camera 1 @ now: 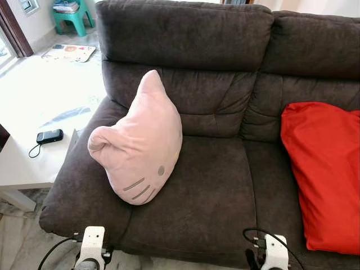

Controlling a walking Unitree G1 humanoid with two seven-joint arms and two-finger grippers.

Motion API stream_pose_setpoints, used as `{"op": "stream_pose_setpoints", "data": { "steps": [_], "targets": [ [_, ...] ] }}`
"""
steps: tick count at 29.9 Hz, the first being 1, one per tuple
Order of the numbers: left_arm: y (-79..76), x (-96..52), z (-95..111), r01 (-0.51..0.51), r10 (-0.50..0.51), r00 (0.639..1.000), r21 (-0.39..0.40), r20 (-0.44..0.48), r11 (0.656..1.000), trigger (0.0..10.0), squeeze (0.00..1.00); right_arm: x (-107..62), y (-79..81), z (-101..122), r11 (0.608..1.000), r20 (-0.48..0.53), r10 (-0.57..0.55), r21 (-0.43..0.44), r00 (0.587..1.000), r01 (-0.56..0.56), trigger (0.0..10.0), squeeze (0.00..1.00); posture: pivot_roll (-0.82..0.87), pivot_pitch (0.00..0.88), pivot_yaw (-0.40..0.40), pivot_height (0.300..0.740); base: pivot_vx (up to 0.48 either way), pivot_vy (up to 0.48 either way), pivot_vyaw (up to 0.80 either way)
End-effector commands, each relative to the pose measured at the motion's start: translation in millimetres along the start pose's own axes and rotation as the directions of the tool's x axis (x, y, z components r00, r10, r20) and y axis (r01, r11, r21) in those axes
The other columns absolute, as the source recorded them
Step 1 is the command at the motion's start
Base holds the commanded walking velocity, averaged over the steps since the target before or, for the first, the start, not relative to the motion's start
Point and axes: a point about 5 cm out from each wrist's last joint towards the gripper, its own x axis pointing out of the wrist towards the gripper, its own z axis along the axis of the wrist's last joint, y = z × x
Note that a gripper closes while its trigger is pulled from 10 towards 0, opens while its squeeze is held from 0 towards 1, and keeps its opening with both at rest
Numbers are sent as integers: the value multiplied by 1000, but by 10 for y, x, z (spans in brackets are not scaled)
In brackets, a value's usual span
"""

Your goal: Move the pillow to the sofa from floor

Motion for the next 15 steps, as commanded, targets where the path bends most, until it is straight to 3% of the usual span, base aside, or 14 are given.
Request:
{"op": "stream_pose_setpoints", "data": {
  "steps": [1, 9, 15],
  "targets": [
    [17, -12, -58, -14, 14, 1000, -11, -13, 1000, 10000, 0, -4, 18, -20, 1000, -6, 7, -11, 1000, -7, 10000, 0, 84, 93, -40, 740, 0, 0, 0],
    [4, -31, -178, -7, 8, 998, 15, -70, 1000, 10000, 0, -4, 28, -33, 1000, -11, -7, 20, 1000, 7, 10000, 0, 76, 52, -29, 740, 0, 0, 0],
    [-39, -55, -271, 29, -18, 993, 89, -113, 996, 10000, 0, -3, 40, -30, 1000, -9, 4, 18, 1000, -4, 10000, 0, 66, 15, -27, 740, 0, 0, 0]
  ]
}}
